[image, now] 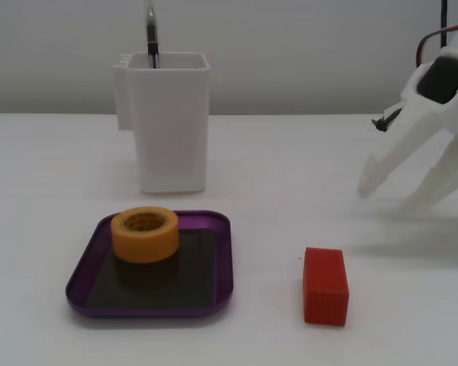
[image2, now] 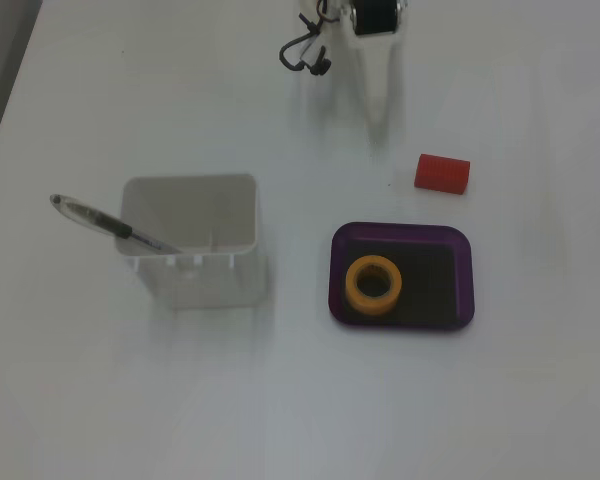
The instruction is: Grab up the yellow tape and put it in the box.
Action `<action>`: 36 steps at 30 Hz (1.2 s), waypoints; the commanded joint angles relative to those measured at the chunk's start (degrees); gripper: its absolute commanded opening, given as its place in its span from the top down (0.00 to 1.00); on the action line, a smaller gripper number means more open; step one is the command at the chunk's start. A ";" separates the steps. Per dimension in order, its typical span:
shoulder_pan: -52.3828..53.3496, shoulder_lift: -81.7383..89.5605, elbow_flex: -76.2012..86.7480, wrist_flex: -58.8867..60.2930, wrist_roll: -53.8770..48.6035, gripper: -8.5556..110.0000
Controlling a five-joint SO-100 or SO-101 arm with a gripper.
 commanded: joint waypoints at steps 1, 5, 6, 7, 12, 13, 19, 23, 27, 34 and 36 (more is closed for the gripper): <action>0.18 4.22 3.69 -2.99 0.09 0.80; 0.09 10.72 8.70 -2.46 0.09 0.80; 0.09 12.48 9.49 -2.37 0.09 0.80; 0.09 14.33 10.02 -2.02 0.09 0.80; 0.09 22.24 11.16 3.78 0.09 0.83; 0.09 23.20 11.51 4.48 0.09 0.85; 0.09 24.61 11.95 5.01 0.18 0.93; 0.09 24.61 11.95 5.01 0.18 0.93; 0.09 24.61 11.95 5.01 0.26 0.93; 0.00 24.61 12.04 4.66 -0.53 0.93; 0.00 24.61 12.04 4.66 -0.53 0.93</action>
